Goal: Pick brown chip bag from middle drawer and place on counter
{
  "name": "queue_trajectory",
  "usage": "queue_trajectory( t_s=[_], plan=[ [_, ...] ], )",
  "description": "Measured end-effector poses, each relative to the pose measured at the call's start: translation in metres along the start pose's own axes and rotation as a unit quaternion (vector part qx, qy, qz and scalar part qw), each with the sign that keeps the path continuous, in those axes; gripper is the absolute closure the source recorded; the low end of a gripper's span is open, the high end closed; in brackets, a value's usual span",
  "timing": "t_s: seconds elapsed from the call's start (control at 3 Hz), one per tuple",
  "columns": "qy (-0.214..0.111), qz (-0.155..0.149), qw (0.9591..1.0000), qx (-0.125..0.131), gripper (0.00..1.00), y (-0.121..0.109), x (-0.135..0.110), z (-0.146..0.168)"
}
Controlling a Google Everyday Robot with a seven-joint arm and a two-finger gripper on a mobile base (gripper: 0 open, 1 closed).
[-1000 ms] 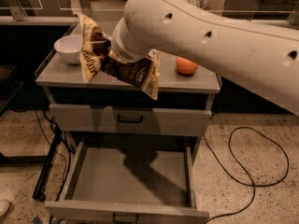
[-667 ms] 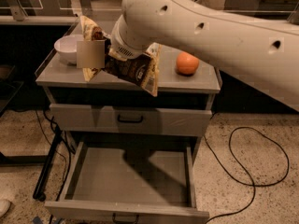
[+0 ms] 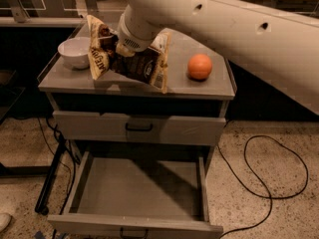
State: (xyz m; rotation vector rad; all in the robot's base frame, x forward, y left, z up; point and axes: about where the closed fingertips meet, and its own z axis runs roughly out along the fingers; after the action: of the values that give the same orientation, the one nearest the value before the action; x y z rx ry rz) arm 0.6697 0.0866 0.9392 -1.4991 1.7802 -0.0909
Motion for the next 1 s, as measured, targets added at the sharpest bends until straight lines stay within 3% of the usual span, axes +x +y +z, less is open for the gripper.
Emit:
queue_trajectory(
  t_s=[1.0],
  plan=[
    [0.038,0.009,0.9991,-0.02,1.0,-0.018,0.023,0.046]
  ],
)
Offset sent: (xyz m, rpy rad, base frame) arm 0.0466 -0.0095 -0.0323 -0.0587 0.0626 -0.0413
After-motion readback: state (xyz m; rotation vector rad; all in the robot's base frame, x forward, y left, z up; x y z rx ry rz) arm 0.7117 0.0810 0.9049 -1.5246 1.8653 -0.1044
